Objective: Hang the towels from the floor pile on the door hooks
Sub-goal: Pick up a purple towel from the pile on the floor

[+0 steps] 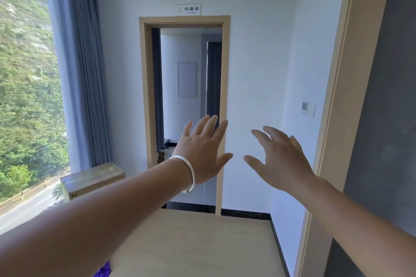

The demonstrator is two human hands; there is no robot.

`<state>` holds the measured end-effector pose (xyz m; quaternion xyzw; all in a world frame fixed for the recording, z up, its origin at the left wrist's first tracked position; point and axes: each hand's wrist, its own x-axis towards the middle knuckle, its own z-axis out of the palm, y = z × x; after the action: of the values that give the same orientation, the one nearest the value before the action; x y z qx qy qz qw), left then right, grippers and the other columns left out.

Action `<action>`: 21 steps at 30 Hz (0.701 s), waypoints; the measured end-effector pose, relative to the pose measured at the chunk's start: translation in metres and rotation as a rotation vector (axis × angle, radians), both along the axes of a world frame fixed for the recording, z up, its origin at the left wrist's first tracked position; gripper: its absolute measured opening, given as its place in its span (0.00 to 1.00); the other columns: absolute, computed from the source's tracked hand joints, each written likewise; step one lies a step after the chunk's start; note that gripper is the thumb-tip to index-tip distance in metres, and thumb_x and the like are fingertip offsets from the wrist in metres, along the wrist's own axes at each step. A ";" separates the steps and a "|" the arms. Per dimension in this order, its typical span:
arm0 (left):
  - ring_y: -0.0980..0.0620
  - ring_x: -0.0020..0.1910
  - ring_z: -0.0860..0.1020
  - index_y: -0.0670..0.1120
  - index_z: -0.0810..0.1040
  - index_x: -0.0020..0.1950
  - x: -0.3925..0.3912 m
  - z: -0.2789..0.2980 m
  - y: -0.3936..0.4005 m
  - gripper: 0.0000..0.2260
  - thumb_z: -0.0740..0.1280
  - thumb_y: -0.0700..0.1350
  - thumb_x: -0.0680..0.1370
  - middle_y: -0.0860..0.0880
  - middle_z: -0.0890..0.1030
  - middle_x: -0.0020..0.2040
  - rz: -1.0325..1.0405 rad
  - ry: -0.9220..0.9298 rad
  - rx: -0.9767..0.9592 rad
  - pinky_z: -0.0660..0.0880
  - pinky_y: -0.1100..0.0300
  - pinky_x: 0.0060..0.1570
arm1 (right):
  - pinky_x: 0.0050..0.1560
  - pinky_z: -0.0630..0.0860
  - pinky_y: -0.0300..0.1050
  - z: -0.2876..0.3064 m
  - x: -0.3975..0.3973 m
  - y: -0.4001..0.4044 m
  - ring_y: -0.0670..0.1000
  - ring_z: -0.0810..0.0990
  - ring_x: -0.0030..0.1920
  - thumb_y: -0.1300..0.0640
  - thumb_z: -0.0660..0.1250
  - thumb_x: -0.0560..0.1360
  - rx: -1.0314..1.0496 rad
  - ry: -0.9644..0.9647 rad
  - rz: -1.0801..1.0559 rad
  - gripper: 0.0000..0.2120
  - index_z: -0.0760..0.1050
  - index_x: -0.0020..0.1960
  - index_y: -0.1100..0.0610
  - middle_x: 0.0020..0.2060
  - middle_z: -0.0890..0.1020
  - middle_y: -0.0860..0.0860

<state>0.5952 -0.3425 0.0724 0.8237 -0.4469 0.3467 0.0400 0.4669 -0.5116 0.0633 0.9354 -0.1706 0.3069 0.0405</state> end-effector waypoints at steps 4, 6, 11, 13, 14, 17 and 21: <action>0.47 0.77 0.43 0.52 0.41 0.78 0.040 -0.003 -0.034 0.34 0.49 0.66 0.78 0.48 0.47 0.79 -0.006 0.008 -0.002 0.42 0.44 0.73 | 0.74 0.51 0.58 -0.002 0.043 -0.033 0.51 0.53 0.76 0.35 0.55 0.76 0.002 0.008 0.001 0.32 0.55 0.76 0.46 0.76 0.58 0.50; 0.47 0.77 0.43 0.52 0.41 0.78 0.061 -0.005 -0.053 0.34 0.49 0.66 0.78 0.48 0.47 0.79 0.000 0.009 0.005 0.42 0.44 0.73 | 0.74 0.51 0.58 -0.002 0.066 -0.053 0.51 0.53 0.76 0.35 0.55 0.76 -0.001 0.004 0.007 0.32 0.55 0.76 0.46 0.76 0.58 0.50; 0.46 0.77 0.45 0.51 0.42 0.78 0.120 -0.005 -0.108 0.33 0.49 0.65 0.78 0.47 0.48 0.79 0.033 -0.004 0.007 0.44 0.43 0.73 | 0.74 0.53 0.58 0.000 0.128 -0.112 0.51 0.54 0.76 0.35 0.55 0.76 0.007 -0.004 0.028 0.32 0.56 0.76 0.47 0.75 0.59 0.51; 0.46 0.77 0.45 0.51 0.42 0.78 0.143 -0.003 -0.134 0.33 0.49 0.65 0.78 0.47 0.48 0.79 0.039 -0.005 -0.001 0.45 0.44 0.73 | 0.74 0.53 0.58 0.002 0.152 -0.140 0.51 0.54 0.76 0.35 0.56 0.76 0.017 -0.010 0.036 0.32 0.56 0.76 0.47 0.75 0.59 0.51; 0.46 0.77 0.45 0.51 0.43 0.78 0.154 -0.002 -0.146 0.33 0.50 0.65 0.78 0.47 0.48 0.79 0.043 -0.005 0.001 0.45 0.44 0.73 | 0.74 0.53 0.58 0.004 0.163 -0.153 0.51 0.54 0.76 0.35 0.56 0.76 0.019 -0.013 0.040 0.32 0.56 0.76 0.47 0.76 0.59 0.51; 0.47 0.77 0.45 0.51 0.43 0.78 0.186 0.004 -0.183 0.34 0.51 0.65 0.79 0.47 0.48 0.79 0.058 -0.003 0.002 0.44 0.44 0.73 | 0.74 0.53 0.58 0.012 0.196 -0.191 0.51 0.54 0.76 0.35 0.56 0.76 0.029 -0.024 0.047 0.33 0.56 0.76 0.47 0.76 0.59 0.51; 0.47 0.77 0.45 0.51 0.43 0.78 0.225 0.007 -0.222 0.34 0.51 0.65 0.79 0.47 0.48 0.79 0.067 0.001 0.003 0.45 0.44 0.74 | 0.74 0.52 0.57 0.012 0.237 -0.231 0.51 0.53 0.76 0.35 0.56 0.76 0.020 -0.011 0.057 0.32 0.55 0.76 0.47 0.76 0.58 0.51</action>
<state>0.8206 -0.5642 0.0796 0.8384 -0.4196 0.3469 0.0274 0.7039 -0.7426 0.0756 0.9386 -0.1475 0.3112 0.0214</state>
